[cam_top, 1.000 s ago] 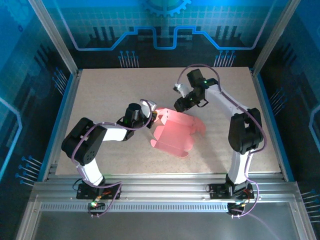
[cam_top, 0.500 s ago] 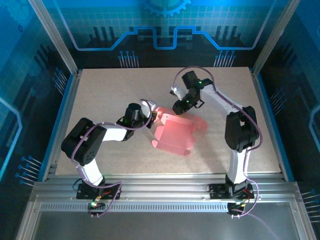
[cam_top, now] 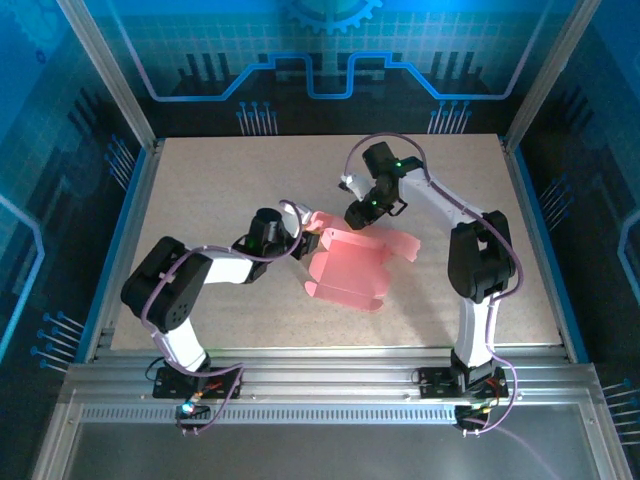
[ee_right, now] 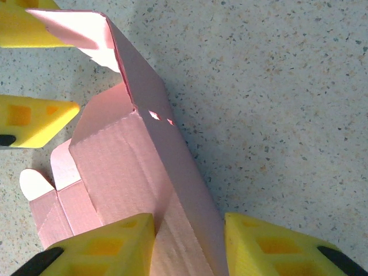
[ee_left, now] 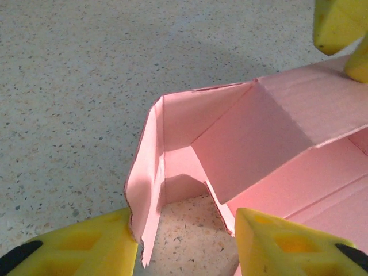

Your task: Fold the paper box

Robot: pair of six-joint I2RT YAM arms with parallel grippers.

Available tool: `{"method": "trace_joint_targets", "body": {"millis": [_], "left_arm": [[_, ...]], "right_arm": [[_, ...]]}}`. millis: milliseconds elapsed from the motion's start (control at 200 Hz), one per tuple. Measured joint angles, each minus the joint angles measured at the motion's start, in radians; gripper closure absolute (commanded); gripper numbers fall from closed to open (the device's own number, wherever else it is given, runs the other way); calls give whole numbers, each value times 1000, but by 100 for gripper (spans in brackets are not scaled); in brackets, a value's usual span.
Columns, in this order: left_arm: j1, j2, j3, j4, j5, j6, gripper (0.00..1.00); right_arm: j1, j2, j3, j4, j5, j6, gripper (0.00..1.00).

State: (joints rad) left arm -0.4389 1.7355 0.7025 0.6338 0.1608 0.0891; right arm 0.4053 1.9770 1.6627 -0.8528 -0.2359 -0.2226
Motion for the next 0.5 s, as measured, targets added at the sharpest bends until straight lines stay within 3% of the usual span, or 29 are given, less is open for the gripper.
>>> {"method": "trace_joint_targets", "body": {"millis": [115,260,500], "left_arm": [[0,-29,-22,5,19,-12,23],[8,-93,-80,54,46,-60,8],[133,-183,-170,210,31,-294,18]], "right_arm": [[0,0,0,0,0,0,62],[0,0,0,0,1,-6,62],[0,0,0,0,4,-7,62]]}}
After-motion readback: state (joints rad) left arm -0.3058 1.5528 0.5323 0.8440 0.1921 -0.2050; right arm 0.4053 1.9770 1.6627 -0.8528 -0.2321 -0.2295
